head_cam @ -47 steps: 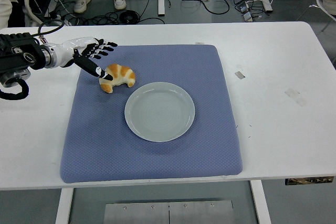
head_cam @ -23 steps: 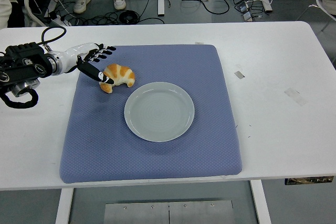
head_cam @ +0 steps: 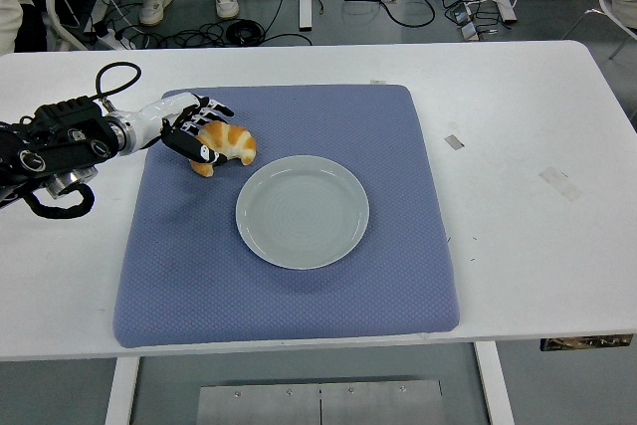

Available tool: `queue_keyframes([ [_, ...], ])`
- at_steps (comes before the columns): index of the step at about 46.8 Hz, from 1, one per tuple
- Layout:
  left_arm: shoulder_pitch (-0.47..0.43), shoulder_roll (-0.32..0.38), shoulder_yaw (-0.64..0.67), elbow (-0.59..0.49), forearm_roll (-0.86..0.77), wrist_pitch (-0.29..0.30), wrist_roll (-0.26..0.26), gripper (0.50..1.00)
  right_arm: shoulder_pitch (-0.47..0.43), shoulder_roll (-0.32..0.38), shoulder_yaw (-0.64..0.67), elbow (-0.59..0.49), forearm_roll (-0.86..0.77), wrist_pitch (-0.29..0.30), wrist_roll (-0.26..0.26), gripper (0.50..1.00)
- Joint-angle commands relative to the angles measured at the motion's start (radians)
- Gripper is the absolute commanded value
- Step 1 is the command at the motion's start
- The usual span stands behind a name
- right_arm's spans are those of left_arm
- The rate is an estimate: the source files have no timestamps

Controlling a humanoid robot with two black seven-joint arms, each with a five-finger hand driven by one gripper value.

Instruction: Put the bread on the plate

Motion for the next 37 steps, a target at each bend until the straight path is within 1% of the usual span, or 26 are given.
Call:
queue_keyframes([
  [1, -0.001, 0.0, 0.0, -0.001, -0.002, 0.0, 0.0, 0.637, 0.0, 0.0, 0.0, 0.0, 0.0, 0.0, 0.0, 1.0],
  [3, -0.003, 0.001, 0.0, 0.0, 0.001, 0.0, 0.0, 0.636, 0.0, 0.0, 0.0, 0.0, 0.0, 0.0, 0.0, 1.0],
  [7, -0.009, 0.003, -0.002, -0.001, -0.002, 0.0, 0.0, 0.605, 0.0, 0.0, 0.0, 0.0, 0.0, 0.0, 0.0, 1.0],
  [21, -0.029, 0.006, -0.057, -0.008, 0.001, -0.002, 0.005, 0.595, 0.0, 0.0, 0.0, 0.0, 0.0, 0.0, 0.0, 1.0],
  [22, -0.03, 0.008, -0.063, -0.011, 0.001, -0.002, 0.005, 0.589, 0.0, 0.0, 0.0, 0.0, 0.0, 0.0, 0.0, 1.0],
  [23, -0.032, 0.009, -0.069, -0.012, 0.001, -0.002, 0.005, 0.571, 0.0, 0.0, 0.0, 0.0, 0.0, 0.0, 0.0, 1.0],
  [25, -0.037, 0.009, -0.082, -0.015, 0.003, -0.003, 0.005, 0.533, 0.0, 0.0, 0.0, 0.0, 0.0, 0.0, 0.0, 1.0],
  [26, -0.038, 0.009, -0.086, -0.018, 0.004, -0.003, 0.003, 0.504, 0.0, 0.0, 0.0, 0.0, 0.0, 0.0, 0.0, 1.0],
  [27, -0.041, 0.009, -0.089, -0.023, 0.004, -0.005, 0.002, 0.5, 0.0, 0.0, -0.002, 0.0, 0.0, 0.0, 0.0, 1.0],
  [31, -0.06, 0.009, -0.105, -0.057, 0.015, -0.005, 0.0, 0.5, 0.0, 0.0, 0.0, 0.0, 0.0, 0.0, 0.0, 1.0],
  [37, -0.076, 0.011, -0.137, -0.136, 0.017, 0.0, 0.0, 0.5, 0.0, 0.0, 0.0, 0.0, 0.0, 0.0, 0.0, 1.0],
])
